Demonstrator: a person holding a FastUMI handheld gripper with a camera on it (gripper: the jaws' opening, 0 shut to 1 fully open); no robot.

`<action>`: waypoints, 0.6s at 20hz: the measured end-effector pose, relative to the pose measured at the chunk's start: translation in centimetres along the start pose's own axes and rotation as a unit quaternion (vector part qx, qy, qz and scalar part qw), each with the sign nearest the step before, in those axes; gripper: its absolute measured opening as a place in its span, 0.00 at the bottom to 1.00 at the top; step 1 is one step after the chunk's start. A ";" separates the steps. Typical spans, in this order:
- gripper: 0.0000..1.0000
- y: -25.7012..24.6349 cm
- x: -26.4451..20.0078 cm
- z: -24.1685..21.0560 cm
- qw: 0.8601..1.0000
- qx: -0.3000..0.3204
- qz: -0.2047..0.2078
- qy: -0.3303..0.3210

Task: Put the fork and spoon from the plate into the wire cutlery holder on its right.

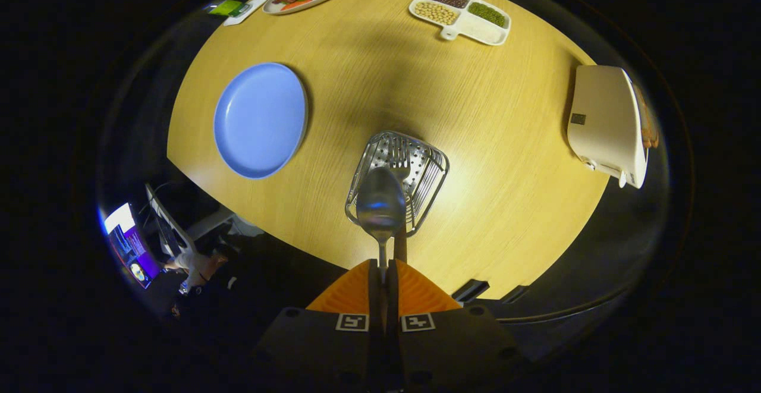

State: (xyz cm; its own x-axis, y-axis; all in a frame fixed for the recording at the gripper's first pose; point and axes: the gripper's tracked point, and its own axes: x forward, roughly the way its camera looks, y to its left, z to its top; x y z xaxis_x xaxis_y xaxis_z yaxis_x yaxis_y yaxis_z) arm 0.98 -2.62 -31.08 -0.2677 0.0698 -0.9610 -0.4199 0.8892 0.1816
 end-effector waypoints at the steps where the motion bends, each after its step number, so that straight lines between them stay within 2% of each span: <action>1: 0.05 -0.3 0.3 0.2 1.000 -0.007 -0.005 0.020; 8: 0.05 -1.1 2.1 2.5 0.995 -0.027 -0.015 0.091; 12: 0.07 -1.3 2.7 3.5 0.995 -0.027 -0.017 0.095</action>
State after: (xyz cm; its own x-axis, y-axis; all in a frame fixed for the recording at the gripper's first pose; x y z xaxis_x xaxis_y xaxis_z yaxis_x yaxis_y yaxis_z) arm 3.85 -1.97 -34.64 -0.4094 -0.0502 -0.9110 -0.4757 0.8638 0.1662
